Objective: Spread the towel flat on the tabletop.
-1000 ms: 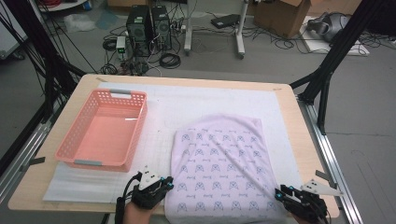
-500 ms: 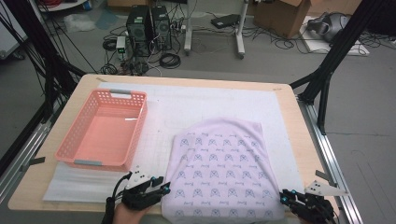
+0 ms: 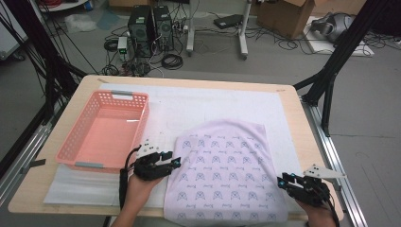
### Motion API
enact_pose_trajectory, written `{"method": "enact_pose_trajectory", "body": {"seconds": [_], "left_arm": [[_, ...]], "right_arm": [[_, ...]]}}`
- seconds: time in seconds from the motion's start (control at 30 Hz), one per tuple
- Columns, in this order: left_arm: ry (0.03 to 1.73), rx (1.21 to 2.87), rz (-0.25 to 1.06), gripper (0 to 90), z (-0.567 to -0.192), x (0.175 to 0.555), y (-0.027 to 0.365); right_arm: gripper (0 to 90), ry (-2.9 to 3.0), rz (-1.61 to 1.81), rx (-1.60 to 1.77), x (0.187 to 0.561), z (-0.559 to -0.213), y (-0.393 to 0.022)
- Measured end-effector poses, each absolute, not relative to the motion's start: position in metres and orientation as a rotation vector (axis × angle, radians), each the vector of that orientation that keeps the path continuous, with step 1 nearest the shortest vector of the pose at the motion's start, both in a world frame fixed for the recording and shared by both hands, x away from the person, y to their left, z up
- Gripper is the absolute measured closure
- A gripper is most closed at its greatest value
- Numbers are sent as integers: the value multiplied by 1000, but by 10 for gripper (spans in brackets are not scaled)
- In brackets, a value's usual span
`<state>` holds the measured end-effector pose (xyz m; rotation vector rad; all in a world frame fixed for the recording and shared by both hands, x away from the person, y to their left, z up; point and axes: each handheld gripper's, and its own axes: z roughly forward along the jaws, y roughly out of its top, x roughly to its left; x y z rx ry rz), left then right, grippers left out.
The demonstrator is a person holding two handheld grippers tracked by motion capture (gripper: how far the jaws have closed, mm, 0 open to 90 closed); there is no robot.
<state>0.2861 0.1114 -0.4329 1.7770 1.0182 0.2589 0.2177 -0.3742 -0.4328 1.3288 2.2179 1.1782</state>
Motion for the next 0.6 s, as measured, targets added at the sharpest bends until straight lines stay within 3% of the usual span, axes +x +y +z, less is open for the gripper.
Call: {"method": "enact_pose_trajectory", "body": {"seconds": [0.37,0.6], "left_arm": [[1037,1742,272,514,-426,336,100],[1099,1741,288,551,-423,371,93]], "right_arm": [[596,2195,1228,1326,249,-430,-376],[561,2214,1245,1316,257,-435,-370]]}}
